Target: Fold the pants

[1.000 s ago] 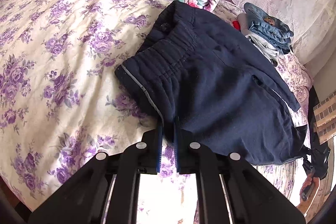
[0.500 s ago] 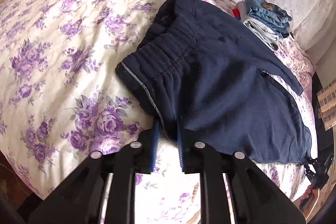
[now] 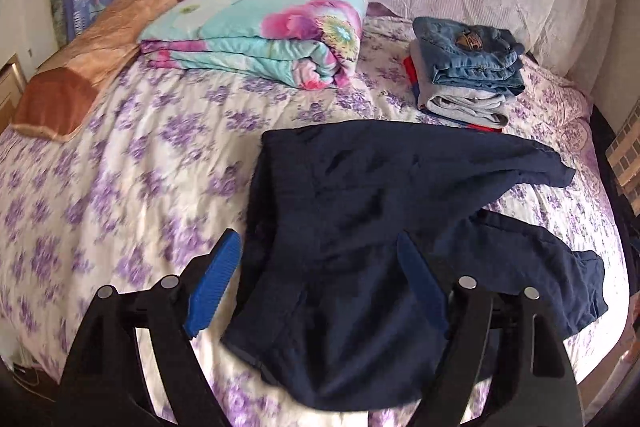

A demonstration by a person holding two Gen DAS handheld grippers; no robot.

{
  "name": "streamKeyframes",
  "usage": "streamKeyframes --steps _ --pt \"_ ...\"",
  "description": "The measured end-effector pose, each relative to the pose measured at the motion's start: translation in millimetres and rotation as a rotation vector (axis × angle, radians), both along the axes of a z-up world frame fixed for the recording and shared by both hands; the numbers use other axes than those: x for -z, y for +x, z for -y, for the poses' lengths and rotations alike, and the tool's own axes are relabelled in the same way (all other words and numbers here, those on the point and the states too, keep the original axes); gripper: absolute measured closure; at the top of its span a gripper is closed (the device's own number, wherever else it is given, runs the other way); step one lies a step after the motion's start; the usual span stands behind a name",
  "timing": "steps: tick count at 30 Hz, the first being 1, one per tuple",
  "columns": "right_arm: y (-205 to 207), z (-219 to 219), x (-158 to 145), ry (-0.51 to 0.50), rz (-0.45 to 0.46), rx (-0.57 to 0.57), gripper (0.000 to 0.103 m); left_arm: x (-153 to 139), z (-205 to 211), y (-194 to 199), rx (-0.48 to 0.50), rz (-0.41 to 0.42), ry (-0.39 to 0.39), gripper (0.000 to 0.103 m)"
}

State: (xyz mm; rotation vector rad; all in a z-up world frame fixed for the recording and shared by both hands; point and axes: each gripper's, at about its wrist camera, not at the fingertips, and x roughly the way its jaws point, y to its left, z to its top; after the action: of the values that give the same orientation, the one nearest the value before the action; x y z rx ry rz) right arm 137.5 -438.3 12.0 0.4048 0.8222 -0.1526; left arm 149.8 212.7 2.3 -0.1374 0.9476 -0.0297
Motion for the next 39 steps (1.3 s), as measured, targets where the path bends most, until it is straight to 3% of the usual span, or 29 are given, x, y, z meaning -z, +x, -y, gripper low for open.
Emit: streamKeyframes --steps 5,7,10,15,17,18,21,25,29,31,32,34,36,39 --pt "133.1 11.4 55.1 0.096 -0.168 0.005 0.014 57.7 26.3 104.9 0.078 -0.18 0.038 0.026" --pt "166.2 15.3 80.4 0.135 -0.221 0.012 0.03 79.7 28.9 127.8 0.068 -0.225 0.07 0.027" --pt "201.2 19.2 109.0 0.17 -0.266 0.012 0.051 93.3 29.0 141.2 0.069 -0.213 0.099 0.028" --pt "227.9 23.1 132.1 0.213 -0.247 0.024 0.05 101.6 31.5 142.2 0.089 -0.183 0.146 0.026" --pt "230.9 21.2 130.7 0.193 -0.229 0.034 0.081 103.3 35.0 142.8 0.085 -0.18 0.161 0.026" --pt "231.4 20.2 130.6 0.21 -0.222 0.022 0.091 103.0 36.1 142.2 0.084 -0.178 0.17 0.026" --pt "217.8 18.0 111.6 0.179 -0.207 0.029 0.092 99.6 36.5 140.3 0.094 -0.177 0.175 0.028" --pt "177.4 21.0 79.2 0.133 -0.186 0.03 0.092 95.3 34.0 132.6 0.122 -0.179 0.159 0.039" --pt "154.5 22.4 99.0 0.096 -0.269 0.049 0.091 100.5 36.1 131.1 0.125 -0.178 0.178 0.04" --pt "161.9 24.6 130.9 0.095 -0.331 0.061 0.085 106.1 41.5 134.9 0.124 -0.182 0.202 0.04" --pt "164.2 23.0 137.2 0.079 -0.307 0.052 0.084 107.8 44.3 136.4 0.127 -0.181 0.216 0.04" --pt "167.8 14.7 131.2 0.034 -0.328 0.031 0.066 107.6 46.3 136.6 0.136 -0.181 0.236 0.04" --pt "163.8 8.4 121.1 0.055 -0.355 0.037 0.051 100.3 43.3 133.9 0.165 -0.199 0.221 0.04" --pt "138.5 -16.4 87.0 -0.007 -0.314 0.001 0.051 71.4 28.8 124.3 0.187 -0.161 0.217 0.039"
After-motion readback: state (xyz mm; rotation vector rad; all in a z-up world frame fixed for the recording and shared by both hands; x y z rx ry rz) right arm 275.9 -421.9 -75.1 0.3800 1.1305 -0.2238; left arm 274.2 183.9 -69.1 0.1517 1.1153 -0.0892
